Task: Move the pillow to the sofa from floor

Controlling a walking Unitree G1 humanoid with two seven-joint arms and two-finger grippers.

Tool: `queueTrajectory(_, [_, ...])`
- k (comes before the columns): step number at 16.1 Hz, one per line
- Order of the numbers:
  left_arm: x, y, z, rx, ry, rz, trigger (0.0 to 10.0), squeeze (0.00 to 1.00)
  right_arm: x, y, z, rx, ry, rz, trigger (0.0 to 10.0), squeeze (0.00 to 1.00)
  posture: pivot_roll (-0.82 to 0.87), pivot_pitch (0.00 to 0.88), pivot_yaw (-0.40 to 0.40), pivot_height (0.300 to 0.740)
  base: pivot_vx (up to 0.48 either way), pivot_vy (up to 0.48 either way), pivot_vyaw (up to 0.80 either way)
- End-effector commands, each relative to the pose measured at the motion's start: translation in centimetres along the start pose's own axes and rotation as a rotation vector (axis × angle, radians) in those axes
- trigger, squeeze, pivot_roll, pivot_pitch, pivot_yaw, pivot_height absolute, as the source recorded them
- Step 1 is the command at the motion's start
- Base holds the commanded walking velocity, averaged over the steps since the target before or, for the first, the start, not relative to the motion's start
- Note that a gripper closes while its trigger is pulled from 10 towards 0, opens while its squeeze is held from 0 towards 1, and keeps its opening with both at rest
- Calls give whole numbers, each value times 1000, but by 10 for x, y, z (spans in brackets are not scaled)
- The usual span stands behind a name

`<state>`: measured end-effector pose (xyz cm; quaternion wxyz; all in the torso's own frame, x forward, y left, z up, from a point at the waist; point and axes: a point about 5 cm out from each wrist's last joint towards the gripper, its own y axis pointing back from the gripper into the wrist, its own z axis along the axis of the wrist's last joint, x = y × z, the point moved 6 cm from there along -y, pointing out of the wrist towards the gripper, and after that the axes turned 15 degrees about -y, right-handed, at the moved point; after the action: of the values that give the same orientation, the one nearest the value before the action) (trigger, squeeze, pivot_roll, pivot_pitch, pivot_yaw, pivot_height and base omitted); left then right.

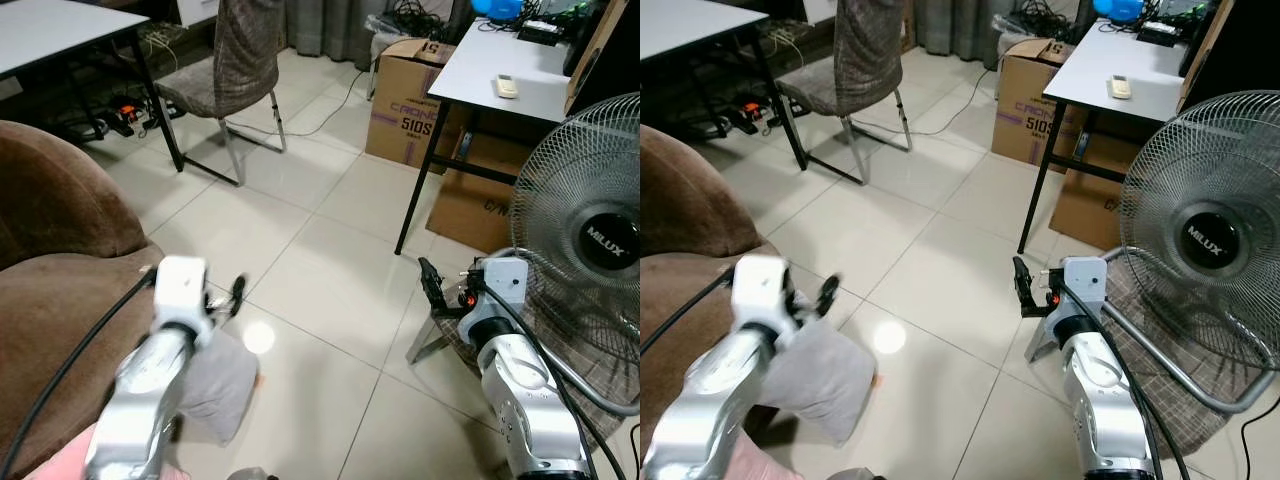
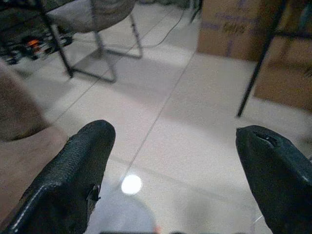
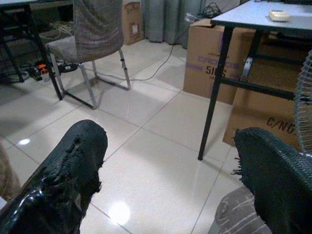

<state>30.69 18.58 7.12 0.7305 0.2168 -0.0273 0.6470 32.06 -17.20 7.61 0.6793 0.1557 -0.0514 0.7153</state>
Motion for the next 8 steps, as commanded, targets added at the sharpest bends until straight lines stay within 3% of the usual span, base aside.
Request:
queueTrajectory(1, [-1, 2, 11, -41, -20, -3, 10000, 0, 2, 3, 3, -3, -9, -3, 10000, 0, 22, 0, -2, 740, 0, 0, 0])
queueTrajectory(8, [3, 5, 14, -47, -37, 0, 10000, 0, -1, 11, 7, -2, -10, -38, 10000, 0, 15, 0, 17, 740, 0, 0, 0])
